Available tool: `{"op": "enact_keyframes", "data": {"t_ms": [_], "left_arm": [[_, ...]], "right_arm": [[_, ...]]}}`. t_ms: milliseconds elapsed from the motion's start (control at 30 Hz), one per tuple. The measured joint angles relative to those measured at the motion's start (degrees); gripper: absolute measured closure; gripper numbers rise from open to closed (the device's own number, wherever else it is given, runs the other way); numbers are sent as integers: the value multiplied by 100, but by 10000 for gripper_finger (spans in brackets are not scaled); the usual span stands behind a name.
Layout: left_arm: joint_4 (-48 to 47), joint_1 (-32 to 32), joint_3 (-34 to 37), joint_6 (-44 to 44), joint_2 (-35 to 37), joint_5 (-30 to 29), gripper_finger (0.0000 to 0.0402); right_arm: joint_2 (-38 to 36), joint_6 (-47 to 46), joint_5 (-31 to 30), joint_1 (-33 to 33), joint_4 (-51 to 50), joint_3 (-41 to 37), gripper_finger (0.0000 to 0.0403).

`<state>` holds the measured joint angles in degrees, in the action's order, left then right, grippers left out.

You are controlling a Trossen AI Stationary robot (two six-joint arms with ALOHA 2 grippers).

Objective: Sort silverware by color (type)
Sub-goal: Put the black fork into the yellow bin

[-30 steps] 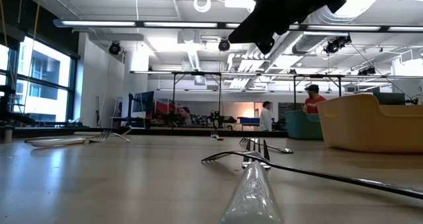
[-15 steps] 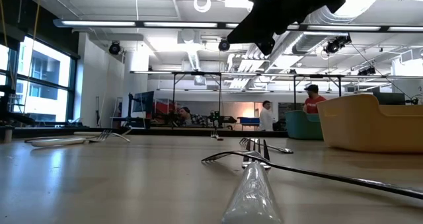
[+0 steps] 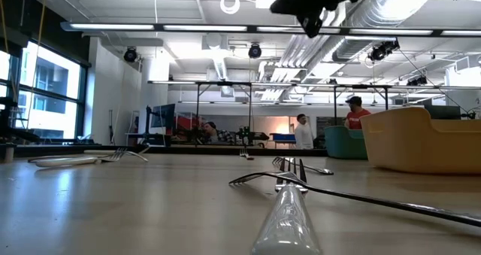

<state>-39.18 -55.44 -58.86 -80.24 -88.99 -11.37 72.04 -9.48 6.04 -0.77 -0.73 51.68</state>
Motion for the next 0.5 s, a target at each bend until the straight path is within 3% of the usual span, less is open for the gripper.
{"op": "enact_keyframes", "data": {"t_ms": [133,300,400,500], "left_arm": [[15,481,-1,-43,562,-1014,399],[298,1386,48,724,1005,-1973,400],[1617,2026,501,1698,1285,-2051,400],[3507,2681,1266,2675,1514,-1722,401]], "right_arm": [[-73,212,28,-152,-34,0,403],[80,229,613,-301,68,-4,403],[82,184,649,-255,380,-4,403],[75,47,651,-232,723,-4,403]]}}
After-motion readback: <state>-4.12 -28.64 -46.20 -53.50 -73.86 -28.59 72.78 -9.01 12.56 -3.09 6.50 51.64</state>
